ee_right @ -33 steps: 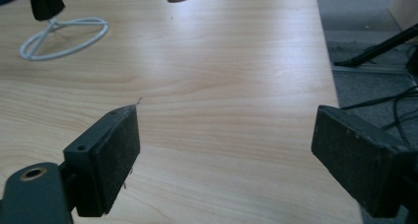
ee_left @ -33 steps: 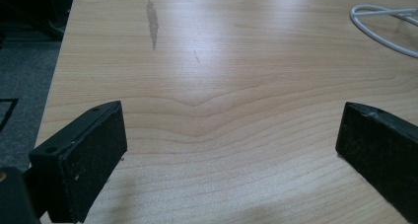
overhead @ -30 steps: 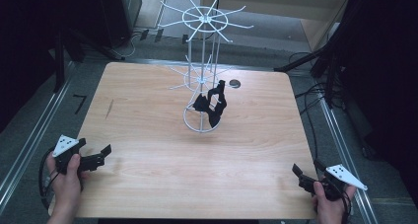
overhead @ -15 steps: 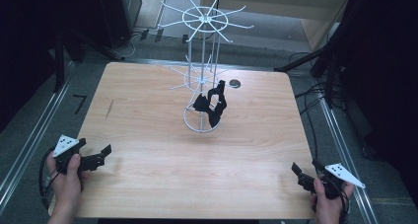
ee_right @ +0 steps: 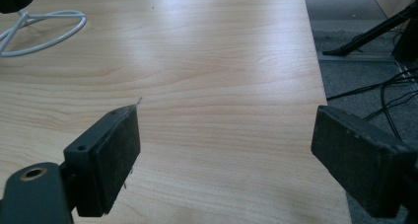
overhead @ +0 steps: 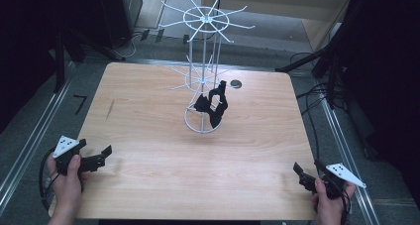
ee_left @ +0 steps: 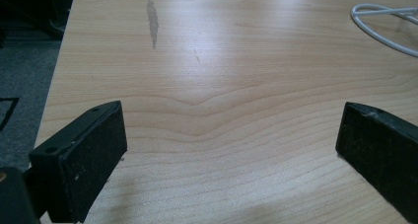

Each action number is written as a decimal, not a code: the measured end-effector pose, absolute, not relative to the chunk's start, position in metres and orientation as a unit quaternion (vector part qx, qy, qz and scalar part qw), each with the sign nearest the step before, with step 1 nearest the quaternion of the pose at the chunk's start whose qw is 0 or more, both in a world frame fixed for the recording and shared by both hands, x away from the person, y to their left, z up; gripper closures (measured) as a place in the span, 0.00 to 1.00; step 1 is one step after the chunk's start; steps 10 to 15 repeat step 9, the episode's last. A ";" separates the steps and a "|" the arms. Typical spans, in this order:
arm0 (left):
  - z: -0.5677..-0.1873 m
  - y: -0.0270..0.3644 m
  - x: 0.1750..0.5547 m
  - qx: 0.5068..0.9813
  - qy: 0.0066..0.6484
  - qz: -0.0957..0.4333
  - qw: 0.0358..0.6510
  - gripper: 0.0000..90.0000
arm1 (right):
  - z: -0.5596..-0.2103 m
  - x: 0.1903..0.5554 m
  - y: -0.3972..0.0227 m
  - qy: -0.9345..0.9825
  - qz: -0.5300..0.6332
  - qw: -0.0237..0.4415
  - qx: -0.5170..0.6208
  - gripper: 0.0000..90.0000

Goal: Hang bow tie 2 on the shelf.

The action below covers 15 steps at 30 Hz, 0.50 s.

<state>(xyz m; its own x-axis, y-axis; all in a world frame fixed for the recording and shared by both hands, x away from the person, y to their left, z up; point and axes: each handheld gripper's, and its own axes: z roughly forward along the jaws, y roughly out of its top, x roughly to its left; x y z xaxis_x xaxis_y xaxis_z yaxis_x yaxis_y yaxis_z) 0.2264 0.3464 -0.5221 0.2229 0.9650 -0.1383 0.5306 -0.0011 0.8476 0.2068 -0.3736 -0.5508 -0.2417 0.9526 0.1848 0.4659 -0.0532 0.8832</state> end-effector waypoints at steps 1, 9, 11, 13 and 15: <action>-0.522 0.346 0.226 0.659 0.567 0.258 0.422 0.00 | -0.551 0.207 -0.374 0.636 0.466 0.262 0.557 0.13; -0.522 0.347 0.227 0.659 0.567 0.256 0.422 0.00 | -0.551 0.207 -0.374 0.635 0.465 0.261 0.559 0.13; -0.522 0.347 0.227 0.659 0.567 0.256 0.422 0.00 | -0.551 0.207 -0.374 0.635 0.465 0.261 0.559 0.13; -0.522 0.347 0.227 0.659 0.567 0.256 0.422 0.00 | -0.551 0.207 -0.374 0.635 0.465 0.261 0.559 0.13; -0.522 0.347 0.227 0.659 0.567 0.256 0.422 0.00 | -0.551 0.207 -0.374 0.635 0.465 0.261 0.559 0.13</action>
